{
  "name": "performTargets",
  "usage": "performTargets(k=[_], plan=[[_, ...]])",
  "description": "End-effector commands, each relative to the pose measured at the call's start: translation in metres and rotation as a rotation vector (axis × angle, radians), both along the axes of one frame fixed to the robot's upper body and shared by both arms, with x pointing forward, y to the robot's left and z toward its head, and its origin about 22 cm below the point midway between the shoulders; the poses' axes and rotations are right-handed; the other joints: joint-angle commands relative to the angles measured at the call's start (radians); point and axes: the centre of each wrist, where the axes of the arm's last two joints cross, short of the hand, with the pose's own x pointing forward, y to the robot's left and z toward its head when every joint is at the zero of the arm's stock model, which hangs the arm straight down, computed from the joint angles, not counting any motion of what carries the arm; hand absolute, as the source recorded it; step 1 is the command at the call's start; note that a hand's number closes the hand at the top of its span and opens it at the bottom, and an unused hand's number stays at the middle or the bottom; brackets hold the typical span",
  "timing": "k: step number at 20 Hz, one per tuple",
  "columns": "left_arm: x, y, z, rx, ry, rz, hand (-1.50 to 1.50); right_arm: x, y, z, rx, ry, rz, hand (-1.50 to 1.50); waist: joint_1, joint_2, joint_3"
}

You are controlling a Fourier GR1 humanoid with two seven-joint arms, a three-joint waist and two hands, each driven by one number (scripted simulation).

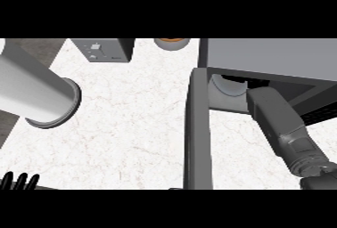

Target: Pick up the milk, place it into the microwave and close the microwave

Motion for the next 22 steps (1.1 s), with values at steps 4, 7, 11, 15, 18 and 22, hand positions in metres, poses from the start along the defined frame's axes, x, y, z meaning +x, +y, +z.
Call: performTargets(k=[4,7,11,15,18,22], plan=[[0.003,-0.003,-0.005,-0.008,0.009,-0.021,-1.5,0.004,-0.005,0.008,-0.07,-0.055,-0.139,1.5,0.019,0.009,0.001],[0.006,-0.005,-0.005,-0.009,0.005,-0.021,-1.5,0.006,-0.002,0.01,-0.09,-0.059,-0.165,1.5,0.019,0.009,0.001],[0.007,-0.001,-0.001,0.008,-0.02,-0.034,-1.5,-0.044,-0.073,-0.053,-0.227,0.233,-0.54,-1.5,0.025,0.046,-0.017],[0.012,0.0,0.0,0.025,-0.023,-0.053,-1.5,-0.045,-0.065,-0.057,-0.314,0.245,-0.563,-1.5,0.054,0.035,-0.01],[0.018,-0.005,-0.004,0.028,-0.002,-0.053,-1.5,-0.018,-0.02,-0.03,-0.346,0.214,-0.208,-1.5,0.058,0.02,0.001],[0.014,-0.003,-0.011,0.018,0.008,-0.05,-1.5,-0.014,0.009,-0.028,-0.337,0.213,-0.085,-1.5,0.054,0.009,0.001]])
